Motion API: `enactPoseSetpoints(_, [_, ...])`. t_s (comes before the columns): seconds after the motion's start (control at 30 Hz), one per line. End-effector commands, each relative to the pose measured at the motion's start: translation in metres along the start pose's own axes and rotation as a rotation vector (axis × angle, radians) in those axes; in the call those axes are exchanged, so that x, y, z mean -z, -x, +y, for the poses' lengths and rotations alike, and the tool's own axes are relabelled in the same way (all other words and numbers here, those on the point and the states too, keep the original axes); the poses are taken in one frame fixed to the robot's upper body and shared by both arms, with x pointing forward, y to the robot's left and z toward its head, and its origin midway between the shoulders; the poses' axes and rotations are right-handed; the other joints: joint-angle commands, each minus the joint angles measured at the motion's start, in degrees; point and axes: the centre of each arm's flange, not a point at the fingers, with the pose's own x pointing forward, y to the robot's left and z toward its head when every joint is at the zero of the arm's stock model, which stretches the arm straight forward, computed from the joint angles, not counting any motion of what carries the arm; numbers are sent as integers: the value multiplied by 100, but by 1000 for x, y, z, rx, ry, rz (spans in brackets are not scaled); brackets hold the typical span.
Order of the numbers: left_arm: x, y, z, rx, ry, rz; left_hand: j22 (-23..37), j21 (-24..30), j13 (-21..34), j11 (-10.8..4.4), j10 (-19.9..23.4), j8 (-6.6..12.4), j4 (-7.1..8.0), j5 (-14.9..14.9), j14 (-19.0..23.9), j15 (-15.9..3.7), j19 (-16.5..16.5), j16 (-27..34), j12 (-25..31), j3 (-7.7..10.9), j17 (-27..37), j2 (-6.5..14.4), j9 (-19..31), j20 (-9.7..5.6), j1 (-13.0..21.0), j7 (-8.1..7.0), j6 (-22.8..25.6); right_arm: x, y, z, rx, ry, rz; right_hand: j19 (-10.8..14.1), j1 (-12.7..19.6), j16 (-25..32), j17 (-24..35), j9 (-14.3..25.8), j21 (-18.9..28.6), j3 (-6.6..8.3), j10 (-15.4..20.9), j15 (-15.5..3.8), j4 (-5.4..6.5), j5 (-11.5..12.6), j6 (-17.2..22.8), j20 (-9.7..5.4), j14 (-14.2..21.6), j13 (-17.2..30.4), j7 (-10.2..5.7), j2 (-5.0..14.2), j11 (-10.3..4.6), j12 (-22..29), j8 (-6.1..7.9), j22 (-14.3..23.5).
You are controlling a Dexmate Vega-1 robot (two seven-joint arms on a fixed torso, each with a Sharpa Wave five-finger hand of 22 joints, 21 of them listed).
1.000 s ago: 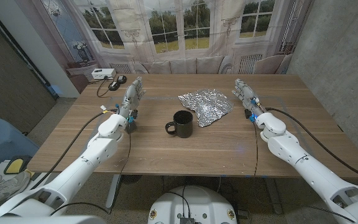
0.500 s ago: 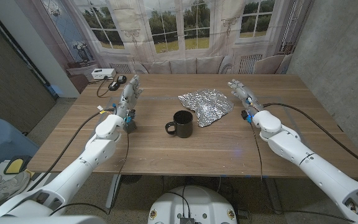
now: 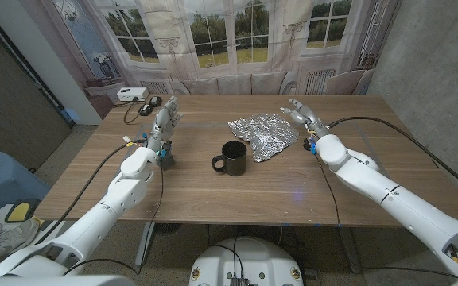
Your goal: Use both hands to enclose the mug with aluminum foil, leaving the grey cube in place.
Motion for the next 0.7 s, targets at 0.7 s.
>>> enactPoseSetpoints(0.7, [1, 12, 6, -17, 12, -7, 8, 64, -60, 128, 30, 62, 1, 33, -159, 167, 145, 84, 52, -21, 21, 1, 9, 181, -36, -66, -93, -64, -34, 40, -18, 489, -42, 133, -143, 32, -92, 41, -52, -214, 68, -44, 85, 18, 133, 434, 124, -45, -101, -263, -134, -13, 32, 31])
